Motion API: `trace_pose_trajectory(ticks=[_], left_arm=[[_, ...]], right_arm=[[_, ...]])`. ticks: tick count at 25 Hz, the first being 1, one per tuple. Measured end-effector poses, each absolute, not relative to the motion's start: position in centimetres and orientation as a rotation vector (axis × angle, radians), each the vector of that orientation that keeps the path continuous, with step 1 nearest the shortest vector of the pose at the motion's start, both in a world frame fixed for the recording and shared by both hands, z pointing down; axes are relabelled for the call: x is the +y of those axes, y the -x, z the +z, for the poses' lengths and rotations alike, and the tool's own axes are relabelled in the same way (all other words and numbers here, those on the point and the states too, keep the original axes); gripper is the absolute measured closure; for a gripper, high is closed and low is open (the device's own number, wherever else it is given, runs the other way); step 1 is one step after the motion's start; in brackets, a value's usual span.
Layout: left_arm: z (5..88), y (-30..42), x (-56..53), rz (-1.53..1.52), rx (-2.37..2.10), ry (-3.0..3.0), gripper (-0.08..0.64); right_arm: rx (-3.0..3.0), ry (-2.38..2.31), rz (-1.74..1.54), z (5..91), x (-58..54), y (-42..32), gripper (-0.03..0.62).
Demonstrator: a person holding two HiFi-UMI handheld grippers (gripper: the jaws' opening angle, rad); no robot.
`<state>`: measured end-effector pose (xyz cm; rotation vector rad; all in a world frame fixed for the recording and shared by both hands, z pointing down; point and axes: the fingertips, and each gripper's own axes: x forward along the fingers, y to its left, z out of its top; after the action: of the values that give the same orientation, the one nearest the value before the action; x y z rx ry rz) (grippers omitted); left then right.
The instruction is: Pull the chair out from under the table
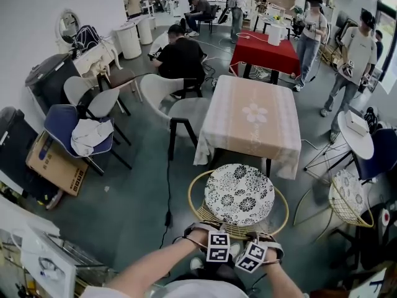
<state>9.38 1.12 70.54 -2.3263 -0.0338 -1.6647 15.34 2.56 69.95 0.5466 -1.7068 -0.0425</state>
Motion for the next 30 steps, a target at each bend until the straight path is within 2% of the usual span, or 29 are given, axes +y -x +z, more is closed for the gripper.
trace_pose_trajectory(ticks=[17, 21, 23, 26, 30], left_arm=[[70.6, -8.6, 3.3, -1.687, -0.097, 2.301, 0.472], [70.6, -8.5, 3.1, -1.646, -0.081, 2.33, 0.471], [70.6, -8.4, 3.4, -1.621, -0.063, 2.38, 0.466], [70.3, -8.4, 3.7, -1.607, -0.042, 2.44, 0.417], [69.2, -8.2, 3.4, -1.56, 0.017, 2.512, 0.407]], right_arm=[[-1.703, -0.568, -0.03, 69.8, 4.6, -14.6, 0.533], [-1.702, -0.588, -0.006, 69.8, 4.6, -14.4, 0.511], [-1.712, -0.592, 0.046, 70.1, 5.1, -14.1, 0.468], [-1.728, -0.619, 0.097, 69.8, 5.4, -13.9, 0.439], [-1.771, -0.68, 0.105, 67.8, 5.1, -13.5, 0.436]])
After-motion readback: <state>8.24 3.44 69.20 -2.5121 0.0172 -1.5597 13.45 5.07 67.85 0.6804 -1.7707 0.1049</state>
